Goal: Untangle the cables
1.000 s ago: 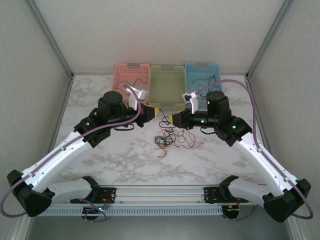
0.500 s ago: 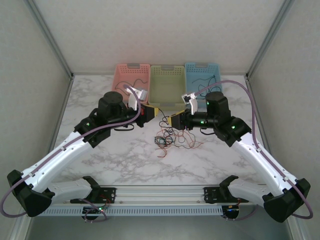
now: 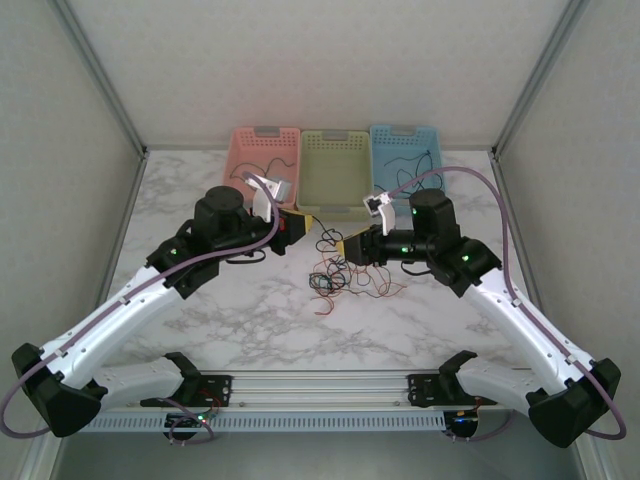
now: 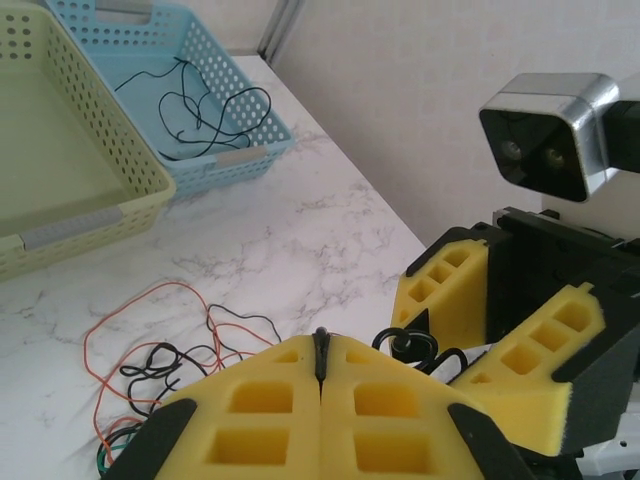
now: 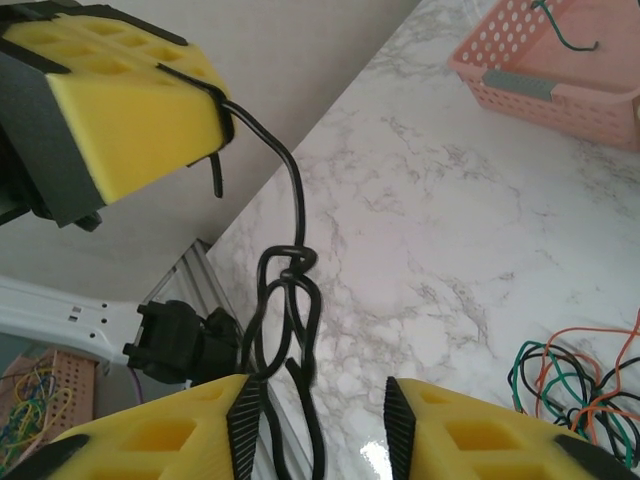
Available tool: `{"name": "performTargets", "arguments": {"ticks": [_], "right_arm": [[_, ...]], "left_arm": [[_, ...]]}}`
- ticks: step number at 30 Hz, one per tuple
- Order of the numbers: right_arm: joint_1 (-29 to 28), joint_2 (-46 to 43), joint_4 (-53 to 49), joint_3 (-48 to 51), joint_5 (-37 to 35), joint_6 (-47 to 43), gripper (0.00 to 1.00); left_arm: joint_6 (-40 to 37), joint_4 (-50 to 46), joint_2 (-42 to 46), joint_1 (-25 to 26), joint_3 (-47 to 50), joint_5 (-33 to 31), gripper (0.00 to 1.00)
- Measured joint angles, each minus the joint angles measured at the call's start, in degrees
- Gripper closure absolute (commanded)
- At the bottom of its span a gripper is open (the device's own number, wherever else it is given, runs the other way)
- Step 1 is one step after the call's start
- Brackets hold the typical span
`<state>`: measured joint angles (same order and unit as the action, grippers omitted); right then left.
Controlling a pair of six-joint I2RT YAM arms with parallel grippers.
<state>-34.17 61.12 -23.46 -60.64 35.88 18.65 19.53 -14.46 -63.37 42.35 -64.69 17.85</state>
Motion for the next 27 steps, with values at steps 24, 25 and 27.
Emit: {"name": "performTargets", "arguments": {"ticks": [24, 25, 27], "right_arm": [[4.94, -6.60, 5.11, 7.45, -8.26, 0.26, 1.00], [6.62, -7.45, 5.55, 8.17, -8.72, 0.79, 1.00], [9.57, -8.70, 5.57, 9.11, -10.25, 1.90, 1.00]], "left_arm": [[4.70, -4.28, 11.47, -5.75, 6.86, -18.38, 1.00], [5.20, -4.72, 12.39, -7.02, 7.21, -18.29, 1.00], [5.86, -5.62, 13.51, -9.07, 7.54, -19.17, 1.00]]}}
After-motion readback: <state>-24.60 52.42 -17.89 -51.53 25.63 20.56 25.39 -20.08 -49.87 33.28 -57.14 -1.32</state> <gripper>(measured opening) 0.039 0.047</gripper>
